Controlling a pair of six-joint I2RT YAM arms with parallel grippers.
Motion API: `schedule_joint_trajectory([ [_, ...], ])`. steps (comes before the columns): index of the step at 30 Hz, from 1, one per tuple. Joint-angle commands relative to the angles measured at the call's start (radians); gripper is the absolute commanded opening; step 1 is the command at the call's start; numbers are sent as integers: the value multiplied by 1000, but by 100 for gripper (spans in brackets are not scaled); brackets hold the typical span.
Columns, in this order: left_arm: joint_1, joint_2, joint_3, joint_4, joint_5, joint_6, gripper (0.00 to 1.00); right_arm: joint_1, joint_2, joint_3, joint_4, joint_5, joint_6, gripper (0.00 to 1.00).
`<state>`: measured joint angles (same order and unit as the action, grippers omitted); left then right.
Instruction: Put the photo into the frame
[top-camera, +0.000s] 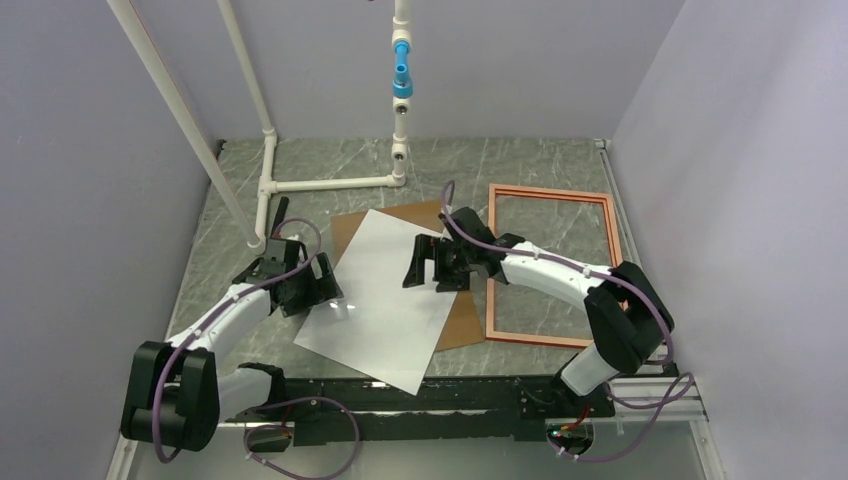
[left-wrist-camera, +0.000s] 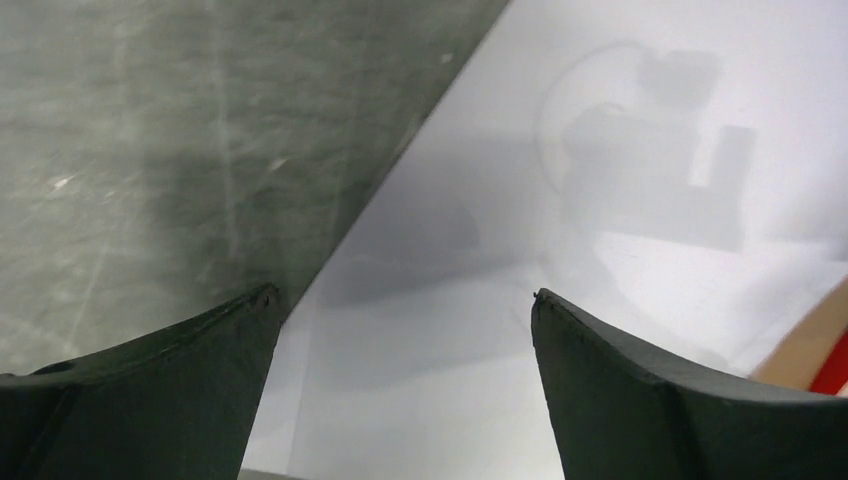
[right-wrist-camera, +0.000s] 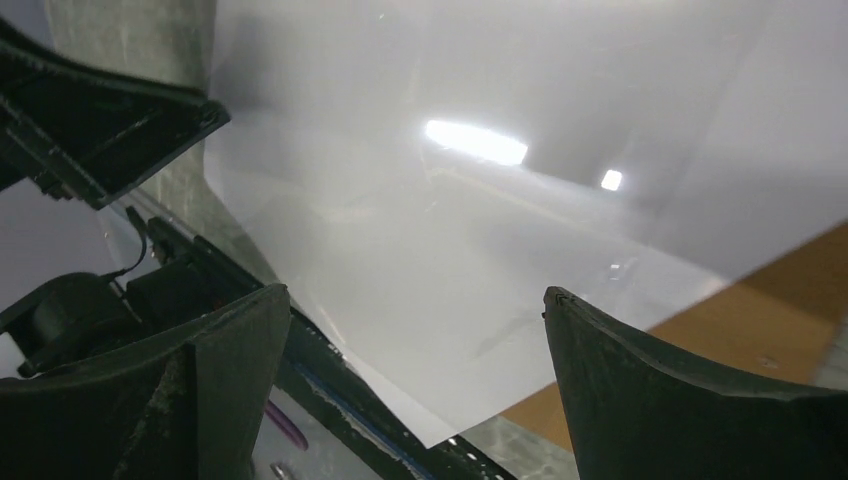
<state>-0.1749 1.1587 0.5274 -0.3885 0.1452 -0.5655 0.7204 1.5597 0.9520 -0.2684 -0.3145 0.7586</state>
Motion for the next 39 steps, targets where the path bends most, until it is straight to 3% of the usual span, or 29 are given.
schedule_joint_trajectory([
  [1, -3, -44, 25, -134, -128, -20, 99, -79, -64, -32, -60, 25, -46, 100],
  [5, -2, -37, 46, -185, -134, -24, 99, -129, -91, -74, -76, -13, -59, 100],
  [17, -2, -74, 48, -239, -48, -41, 99, -128, -274, -278, -156, -175, -18, 100],
  [23, -2, -81, 10, -188, -28, -53, 99, -82, -381, -428, -50, -260, 112, 100],
  [39, -2, -92, -4, -170, -16, -49, 99, -29, -267, -617, 389, -342, 289, 99],
])
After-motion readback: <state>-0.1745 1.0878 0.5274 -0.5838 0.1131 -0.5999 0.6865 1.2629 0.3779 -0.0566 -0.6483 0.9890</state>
